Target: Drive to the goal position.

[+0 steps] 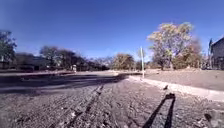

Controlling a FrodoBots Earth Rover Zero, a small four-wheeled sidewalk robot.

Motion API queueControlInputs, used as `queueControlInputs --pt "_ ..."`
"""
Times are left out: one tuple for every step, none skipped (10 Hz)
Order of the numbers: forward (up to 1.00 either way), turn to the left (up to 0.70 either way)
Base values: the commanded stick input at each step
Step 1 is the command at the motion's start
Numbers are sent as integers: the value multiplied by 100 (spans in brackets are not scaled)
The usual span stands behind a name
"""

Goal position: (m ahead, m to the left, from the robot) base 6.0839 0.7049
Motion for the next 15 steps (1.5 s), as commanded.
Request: queueControlInputs --pt "70 0" --pt "70 0" --pt "70 0" --pt "70 0" --pt "70 0" --pt "70 0" --pt "70 0" --pt "70 0" --pt "70 0" --pt "70 0" --pt "70 0" --pt "70 0" --pt "70 0" --pt "70 0" --pt "70 0"
